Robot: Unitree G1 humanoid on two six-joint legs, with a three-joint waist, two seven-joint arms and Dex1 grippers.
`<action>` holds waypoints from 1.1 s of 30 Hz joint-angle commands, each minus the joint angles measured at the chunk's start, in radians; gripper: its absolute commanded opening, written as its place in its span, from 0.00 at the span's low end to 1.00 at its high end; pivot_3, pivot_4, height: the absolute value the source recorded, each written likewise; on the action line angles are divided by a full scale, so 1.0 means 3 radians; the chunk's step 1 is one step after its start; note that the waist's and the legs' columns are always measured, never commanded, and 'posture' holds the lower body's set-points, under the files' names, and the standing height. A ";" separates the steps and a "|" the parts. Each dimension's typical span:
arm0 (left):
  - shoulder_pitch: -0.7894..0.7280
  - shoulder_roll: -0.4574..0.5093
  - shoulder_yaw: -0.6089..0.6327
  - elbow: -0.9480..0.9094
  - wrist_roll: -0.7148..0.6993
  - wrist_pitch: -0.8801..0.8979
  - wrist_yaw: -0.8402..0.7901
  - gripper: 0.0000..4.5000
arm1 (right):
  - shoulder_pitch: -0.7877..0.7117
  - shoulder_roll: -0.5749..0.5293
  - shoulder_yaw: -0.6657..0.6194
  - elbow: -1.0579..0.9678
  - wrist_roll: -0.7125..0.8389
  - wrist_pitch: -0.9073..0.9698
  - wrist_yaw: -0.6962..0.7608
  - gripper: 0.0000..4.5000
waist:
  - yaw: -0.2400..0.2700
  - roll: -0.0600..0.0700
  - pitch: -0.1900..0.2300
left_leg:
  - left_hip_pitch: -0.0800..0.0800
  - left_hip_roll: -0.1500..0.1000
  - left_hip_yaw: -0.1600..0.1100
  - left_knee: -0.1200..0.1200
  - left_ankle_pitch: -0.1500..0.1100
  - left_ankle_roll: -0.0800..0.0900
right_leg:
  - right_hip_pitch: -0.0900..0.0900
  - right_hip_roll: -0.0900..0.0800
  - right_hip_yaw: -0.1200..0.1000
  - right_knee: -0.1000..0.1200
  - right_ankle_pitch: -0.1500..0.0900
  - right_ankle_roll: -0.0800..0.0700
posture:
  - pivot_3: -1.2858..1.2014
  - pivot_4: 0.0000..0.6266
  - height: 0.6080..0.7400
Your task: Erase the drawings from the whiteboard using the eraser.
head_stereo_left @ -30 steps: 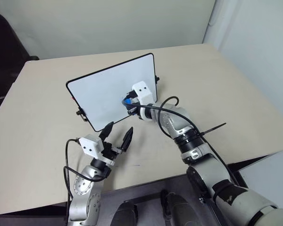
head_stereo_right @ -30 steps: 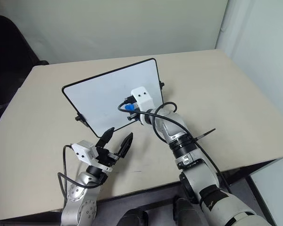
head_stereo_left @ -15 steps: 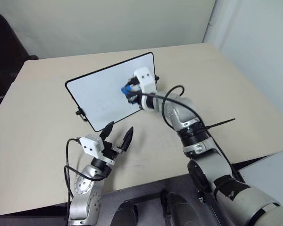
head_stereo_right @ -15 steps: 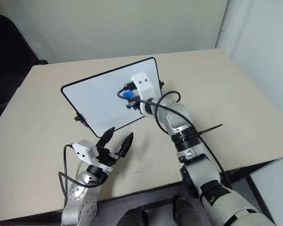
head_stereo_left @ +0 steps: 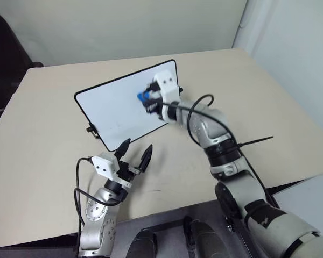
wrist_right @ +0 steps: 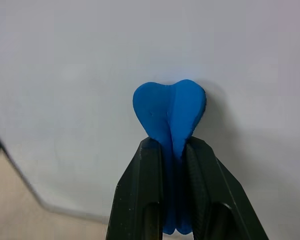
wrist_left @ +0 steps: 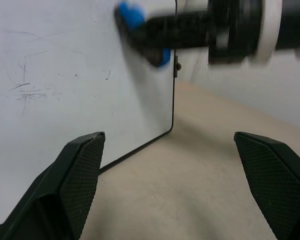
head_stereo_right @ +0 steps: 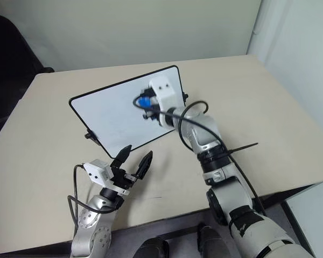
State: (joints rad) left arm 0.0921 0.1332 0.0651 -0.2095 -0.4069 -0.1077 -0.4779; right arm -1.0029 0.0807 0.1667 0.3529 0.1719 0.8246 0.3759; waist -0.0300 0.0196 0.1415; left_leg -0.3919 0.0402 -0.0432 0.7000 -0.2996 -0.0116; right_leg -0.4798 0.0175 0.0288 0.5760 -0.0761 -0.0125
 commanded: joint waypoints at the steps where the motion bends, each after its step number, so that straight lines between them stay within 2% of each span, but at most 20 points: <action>1: -0.0004 -0.0003 -0.0007 -0.0070 -0.0009 -0.0041 -0.0010 1.00 | -0.0001 0.0090 0.0119 -0.0006 -0.0024 0.0014 0.0033 0.08 | 0.0001 0.0000 0.0000 | 0.0000 0.0000 0.0000 0.0000 0.0000 0.0000 | -0.0001 0.0000 0.0000 0.0001 0.0000 0.0000 | 0.52 0.24 0.98; 9: 0.0005 -0.0004 0.0000 -0.0097 -0.0011 -0.0038 0.0008 1.00 | -0.0027 0.0060 0.0163 0.0054 -0.0064 0.0025 0.0058 0.08 | 0.0006 0.0000 0.0000 | 0.0000 0.0000 0.0000 0.0004 0.0002 0.0001 | 0.0002 0.0000 -0.0001 0.0001 -0.0004 0.0008 | 0.52 0.24 0.98; 21: -0.0017 -0.0024 -0.0007 -0.0071 -0.0004 -0.0057 0.0016 1.00 | -0.0495 -0.0151 -0.0390 -0.0019 0.0100 -0.0140 -0.0035 0.08 | 0.0008 0.0000 0.0000 | -0.0002 0.0000 0.0000 0.0005 0.0004 0.0002 | 0.0001 0.0000 -0.0001 0.0002 -0.0002 0.0006 | 0.52 0.24 0.98; 25: -0.0037 -0.0030 -0.0013 -0.0050 -0.0004 -0.0057 0.0010 1.00 | -0.0419 -0.0150 -0.0382 0.0033 0.0062 -0.0148 -0.0050 0.08 | 0.0008 0.0000 0.0000 | -0.0001 0.0000 -0.0001 0.0002 0.0004 0.0002 | 0.0000 0.0001 -0.0001 0.0002 -0.0003 0.0007 | 0.52 0.24 0.98; 33: -0.0085 -0.0029 -0.0024 -0.0006 -0.0007 -0.0056 -0.0023 1.00 | 0.0015 -0.0030 -0.0077 0.0292 -0.0134 -0.0161 -0.0065 0.08 | 0.0007 -0.0001 0.0000 | 0.0004 0.0000 0.0000 0.0003 0.0003 0.0001 | 0.0005 0.0000 0.0000 0.0002 0.0003 -0.0002 | 0.52 0.24 0.98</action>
State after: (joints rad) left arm 0.0716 0.1279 0.0617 -0.1954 -0.4067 -0.1082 -0.4783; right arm -0.9966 0.0656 0.1257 0.4513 0.1491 0.7799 0.3689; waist -0.0279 0.0193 0.1414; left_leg -0.3906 0.0402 -0.0432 0.7013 -0.2985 -0.0111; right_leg -0.4785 0.0175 0.0287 0.5766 -0.0750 -0.0126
